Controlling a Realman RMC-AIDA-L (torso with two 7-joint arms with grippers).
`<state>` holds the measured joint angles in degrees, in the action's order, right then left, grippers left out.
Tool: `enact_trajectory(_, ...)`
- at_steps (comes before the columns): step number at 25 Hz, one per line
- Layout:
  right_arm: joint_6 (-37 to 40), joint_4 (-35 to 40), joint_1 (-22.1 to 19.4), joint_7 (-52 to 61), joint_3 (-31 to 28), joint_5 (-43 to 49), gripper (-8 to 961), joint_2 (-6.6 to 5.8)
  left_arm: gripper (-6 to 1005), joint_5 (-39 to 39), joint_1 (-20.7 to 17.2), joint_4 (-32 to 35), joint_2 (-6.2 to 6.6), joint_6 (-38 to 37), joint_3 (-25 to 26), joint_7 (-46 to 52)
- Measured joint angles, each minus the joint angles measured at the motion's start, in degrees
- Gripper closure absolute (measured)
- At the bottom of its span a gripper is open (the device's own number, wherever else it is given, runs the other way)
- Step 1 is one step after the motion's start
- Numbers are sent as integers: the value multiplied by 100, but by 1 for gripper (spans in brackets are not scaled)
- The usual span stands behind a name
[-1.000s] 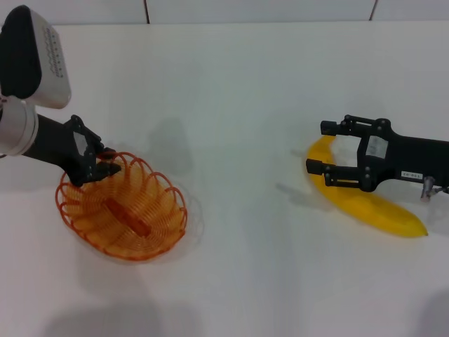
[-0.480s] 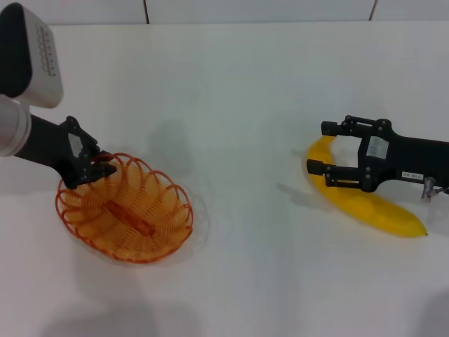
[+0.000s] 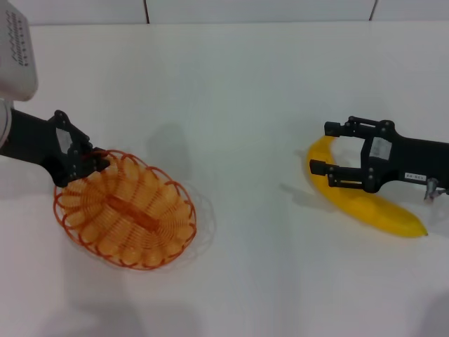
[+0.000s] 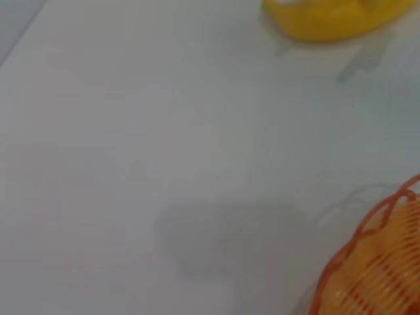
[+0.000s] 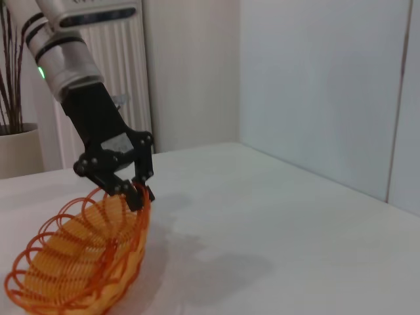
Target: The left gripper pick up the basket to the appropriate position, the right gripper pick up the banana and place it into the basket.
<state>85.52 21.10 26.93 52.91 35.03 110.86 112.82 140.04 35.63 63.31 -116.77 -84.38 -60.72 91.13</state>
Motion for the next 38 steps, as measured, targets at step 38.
enact_trajectory(38,-37,-9,193,-2,3,-74,165,52,927,-419,1381,-3201,-7,1465,1790,562)
